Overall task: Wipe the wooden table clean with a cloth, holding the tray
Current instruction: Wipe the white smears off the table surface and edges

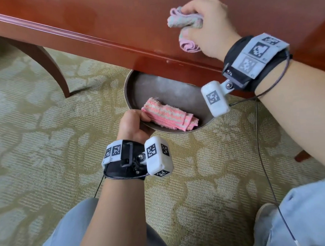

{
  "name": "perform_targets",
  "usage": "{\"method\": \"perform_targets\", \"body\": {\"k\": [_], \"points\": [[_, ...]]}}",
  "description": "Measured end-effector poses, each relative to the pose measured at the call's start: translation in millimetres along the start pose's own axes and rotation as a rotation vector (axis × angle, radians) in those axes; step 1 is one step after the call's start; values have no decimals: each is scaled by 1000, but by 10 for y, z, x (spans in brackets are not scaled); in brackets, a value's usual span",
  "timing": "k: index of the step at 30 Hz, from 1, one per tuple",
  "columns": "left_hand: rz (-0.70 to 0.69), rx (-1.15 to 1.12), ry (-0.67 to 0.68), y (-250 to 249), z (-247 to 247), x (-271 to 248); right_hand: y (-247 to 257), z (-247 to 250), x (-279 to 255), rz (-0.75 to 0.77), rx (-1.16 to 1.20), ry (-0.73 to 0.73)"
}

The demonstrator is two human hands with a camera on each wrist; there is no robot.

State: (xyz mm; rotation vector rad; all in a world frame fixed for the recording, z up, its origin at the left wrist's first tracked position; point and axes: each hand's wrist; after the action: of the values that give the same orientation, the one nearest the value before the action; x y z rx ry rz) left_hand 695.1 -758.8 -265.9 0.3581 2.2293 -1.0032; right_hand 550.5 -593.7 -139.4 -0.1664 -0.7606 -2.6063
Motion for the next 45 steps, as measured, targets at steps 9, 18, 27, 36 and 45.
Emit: {"method": "perform_targets", "body": {"k": [9,18,27,36,45], "points": [[-4,-20,-30,0,-14,-82,220,-434,-171,142,-242,107],[-26,-26,-81,26,19,-97,392,-652,-30,267,-539,184],[-3,-55,-77,34,-27,-101,211,-545,-91,262,-594,254],[-5,-42,-56,62,-48,-207,-21,-424,-365,346,-594,178],[-31,-15,-50,91,-51,-280,-10,-66,-540,359,-498,259]]}}
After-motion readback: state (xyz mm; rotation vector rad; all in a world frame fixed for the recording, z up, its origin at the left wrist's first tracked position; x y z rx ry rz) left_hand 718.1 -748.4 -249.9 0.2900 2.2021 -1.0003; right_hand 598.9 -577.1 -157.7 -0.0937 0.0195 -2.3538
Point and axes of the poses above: each hand's wrist, its own x-axis towards the middle knuckle, its own z-axis out of the back of the hand, y = z × x, and after that the axes turned 9 degrees about y, right-handed
